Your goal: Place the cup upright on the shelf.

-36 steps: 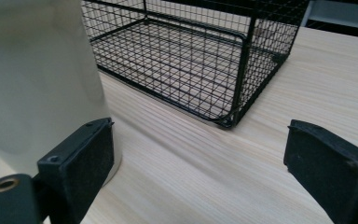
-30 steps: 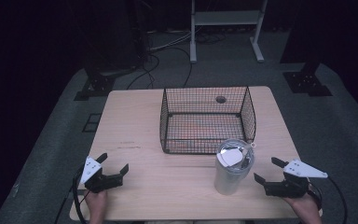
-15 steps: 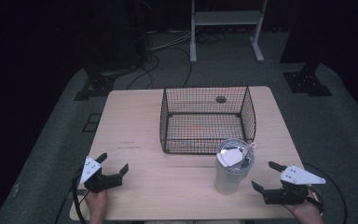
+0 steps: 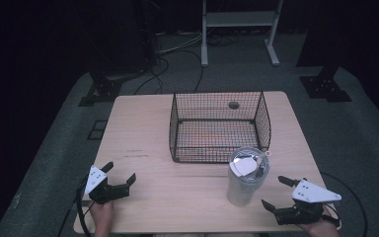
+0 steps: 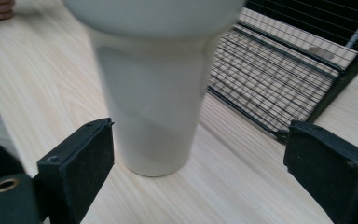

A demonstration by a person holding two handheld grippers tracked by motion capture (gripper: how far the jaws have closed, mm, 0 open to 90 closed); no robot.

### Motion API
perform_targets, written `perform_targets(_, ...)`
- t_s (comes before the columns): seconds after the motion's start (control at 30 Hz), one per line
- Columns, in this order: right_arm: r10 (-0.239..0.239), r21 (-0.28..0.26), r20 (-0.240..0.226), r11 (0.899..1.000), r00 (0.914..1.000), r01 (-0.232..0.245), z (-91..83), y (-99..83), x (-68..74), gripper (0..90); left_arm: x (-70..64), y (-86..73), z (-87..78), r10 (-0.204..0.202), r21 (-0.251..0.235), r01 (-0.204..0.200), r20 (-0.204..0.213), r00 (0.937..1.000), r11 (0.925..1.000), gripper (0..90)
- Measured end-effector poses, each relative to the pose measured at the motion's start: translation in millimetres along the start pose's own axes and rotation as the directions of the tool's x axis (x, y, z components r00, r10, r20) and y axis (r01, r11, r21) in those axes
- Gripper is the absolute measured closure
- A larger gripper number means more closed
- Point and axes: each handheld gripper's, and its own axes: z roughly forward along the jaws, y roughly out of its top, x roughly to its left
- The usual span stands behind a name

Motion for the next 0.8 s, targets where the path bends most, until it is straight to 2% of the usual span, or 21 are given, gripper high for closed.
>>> perform_targets(0.33, -0.025, -0.003, -0.033, 1.000, 0.9991, 0.025, 6.1, 5.7, 12.1, 7.9, -0.1, 0.0, 0.2, 0.001, 0.001, -0.001, 0.000, 1.0000, 1.0000, 0.0)
perform_targets(0.57, -0.013, -0.005, -0.057, 1.000, 0.9983, 0.012, 13.4, 7.9, 16.2, 7.9, 0.0, 0.1, 0.3, 0.000, 0.001, 0.000, 0.000, 1.0000, 1.0000, 0.0)
perform_targets(0.8, -0.007, -0.031, -0.071, 1.000, 0.9975, 0.005, 19.8, 10.6, 17.8, 7.9, -0.3, 0.0, 0.2, 0.003, 0.002, -0.003, -0.001, 1.0000, 1.0000, 0.0)
